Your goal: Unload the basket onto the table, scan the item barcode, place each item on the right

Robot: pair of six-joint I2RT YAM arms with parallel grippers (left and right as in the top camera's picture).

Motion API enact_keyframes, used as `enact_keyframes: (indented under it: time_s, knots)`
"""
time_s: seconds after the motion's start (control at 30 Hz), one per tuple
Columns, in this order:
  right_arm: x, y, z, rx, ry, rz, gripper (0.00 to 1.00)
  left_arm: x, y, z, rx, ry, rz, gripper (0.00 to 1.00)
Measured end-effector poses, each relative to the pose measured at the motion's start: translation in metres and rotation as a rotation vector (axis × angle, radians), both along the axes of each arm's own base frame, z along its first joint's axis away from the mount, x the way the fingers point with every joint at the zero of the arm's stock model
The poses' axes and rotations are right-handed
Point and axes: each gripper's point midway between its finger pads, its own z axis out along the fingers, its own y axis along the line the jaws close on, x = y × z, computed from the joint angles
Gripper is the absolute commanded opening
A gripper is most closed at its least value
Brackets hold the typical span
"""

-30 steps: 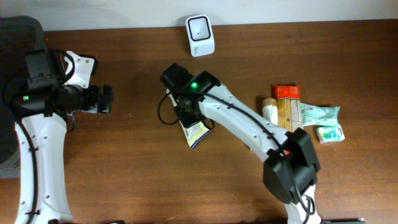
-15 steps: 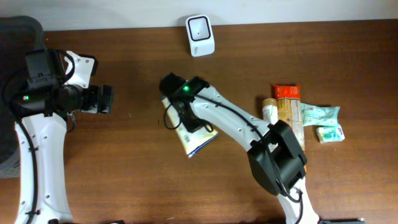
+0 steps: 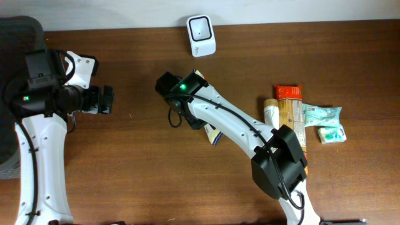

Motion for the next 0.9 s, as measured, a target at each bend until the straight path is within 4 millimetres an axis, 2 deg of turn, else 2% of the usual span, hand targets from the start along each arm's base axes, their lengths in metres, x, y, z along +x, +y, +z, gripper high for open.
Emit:
enact_keyframes:
  time_s: [0.1, 0.27, 0.3, 0.37, 0.43, 0.5, 0.53, 0.63, 0.7, 0.8, 0.9]
  knots:
    - [-0.005, 0.005, -0.003, 0.031, 0.031, -0.002, 0.11, 0.0, 0.0, 0.0, 0.0, 0.0, 0.0, 0.99]
    - [-0.014, 0.018, -0.009, 0.11, 0.089, -0.003, 0.11, 0.0, 0.0, 0.0, 0.0, 0.0, 0.0, 0.99]
    - [-0.014, 0.02, -0.009, 0.117, 0.092, -0.003, 0.15, 0.0, 0.0, 0.0, 0.0, 0.0, 0.0, 0.99]
    - [-0.014, 0.022, -0.01, 0.13, 0.093, -0.006, 0.5, 0.0, 0.0, 0.0, 0.0, 0.0, 0.0, 0.99]
    - [-0.011, 0.022, -0.011, 0.145, 0.086, -0.035, 0.68, 0.0, 0.0, 0.0, 0.0, 0.0, 0.0, 0.99]
    - [0.0, 0.01, -0.014, 0.218, 0.11, -0.153, 0.76, 0.0, 0.0, 0.0, 0.0, 0.0, 0.0, 0.99]
    - [0.01, -0.001, -0.017, 0.28, 0.142, -0.22, 0.78, 0.0, 0.0, 0.0, 0.0, 0.001, 0.0, 0.99]
    - [0.038, -0.016, -0.024, 0.492, 0.211, -0.32, 0.82, 0.0, 0.0, 0.0, 0.0, 0.0, 0.0, 0.99]
    - [0.037, -0.026, -0.047, 0.604, 0.303, -0.375, 0.83, 0.0, 0.0, 0.0, 0.0, 0.0, 0.0, 0.99]
    - [0.012, -0.009, -0.085, 0.709, 0.424, -0.375, 0.83, 0.0, 0.0, 0.0, 0.0, 0.0, 0.0, 0.99]
    - [0.018, 0.018, -0.085, 0.88, 0.408, -0.351, 0.82, 0.0, 0.0, 0.0, 0.0, 0.0, 0.0, 0.99]
